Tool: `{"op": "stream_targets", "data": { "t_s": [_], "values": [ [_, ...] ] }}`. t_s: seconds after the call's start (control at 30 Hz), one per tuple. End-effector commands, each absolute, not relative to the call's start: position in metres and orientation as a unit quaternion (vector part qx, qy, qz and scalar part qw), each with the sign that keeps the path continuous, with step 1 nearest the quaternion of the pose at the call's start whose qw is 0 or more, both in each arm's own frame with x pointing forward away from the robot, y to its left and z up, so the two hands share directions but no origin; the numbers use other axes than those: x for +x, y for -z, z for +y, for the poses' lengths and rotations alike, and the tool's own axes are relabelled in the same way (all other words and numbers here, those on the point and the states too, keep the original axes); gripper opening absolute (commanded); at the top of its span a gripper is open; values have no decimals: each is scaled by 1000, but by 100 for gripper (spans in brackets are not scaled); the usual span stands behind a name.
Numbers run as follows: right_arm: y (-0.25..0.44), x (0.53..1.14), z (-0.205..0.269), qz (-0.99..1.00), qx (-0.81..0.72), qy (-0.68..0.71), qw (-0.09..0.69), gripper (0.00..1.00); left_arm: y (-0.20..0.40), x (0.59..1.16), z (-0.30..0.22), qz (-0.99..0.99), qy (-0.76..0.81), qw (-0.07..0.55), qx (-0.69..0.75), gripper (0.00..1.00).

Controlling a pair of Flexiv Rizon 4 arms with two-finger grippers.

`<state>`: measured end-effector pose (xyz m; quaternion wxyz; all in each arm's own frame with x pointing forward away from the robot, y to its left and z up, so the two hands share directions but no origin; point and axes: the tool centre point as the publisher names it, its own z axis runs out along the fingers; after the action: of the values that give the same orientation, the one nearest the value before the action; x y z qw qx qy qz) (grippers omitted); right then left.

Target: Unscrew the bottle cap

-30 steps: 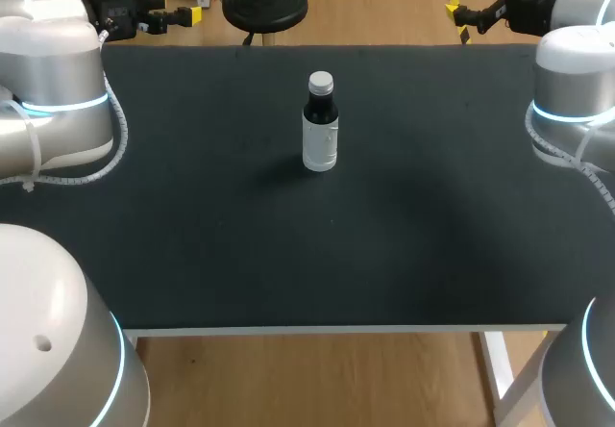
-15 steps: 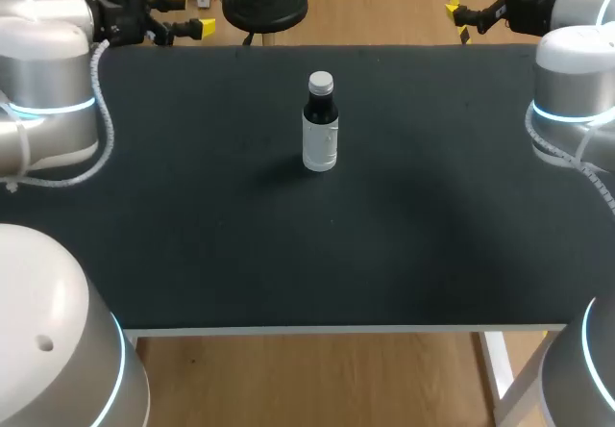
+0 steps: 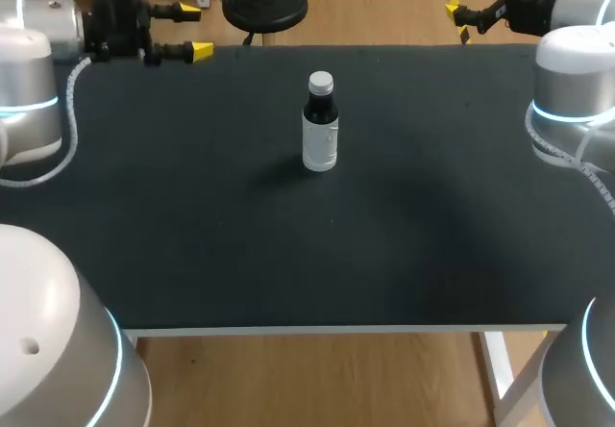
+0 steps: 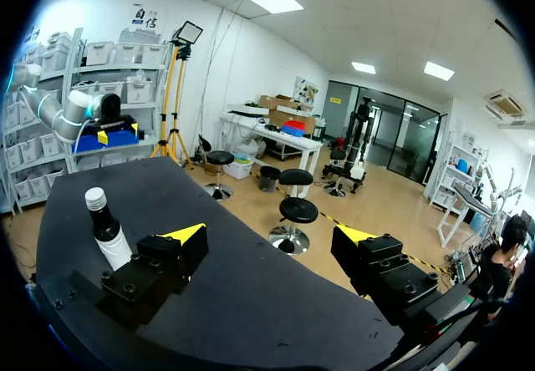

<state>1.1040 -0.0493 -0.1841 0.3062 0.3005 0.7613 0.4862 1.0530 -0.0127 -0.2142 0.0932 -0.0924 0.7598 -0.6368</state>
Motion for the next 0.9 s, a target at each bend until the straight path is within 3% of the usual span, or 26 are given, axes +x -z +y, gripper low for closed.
{"op": "stream_targets", "data": {
  "t_s": [0.03,0.9],
  "values": [
    [184,1104,-50,761,300,-487,306,100,231,1063,-20,747,665,16,-27,100],
    [184,1104,-50,761,300,-487,306,100,262,1012,-82,733,678,-45,20,100]
  ]
}}
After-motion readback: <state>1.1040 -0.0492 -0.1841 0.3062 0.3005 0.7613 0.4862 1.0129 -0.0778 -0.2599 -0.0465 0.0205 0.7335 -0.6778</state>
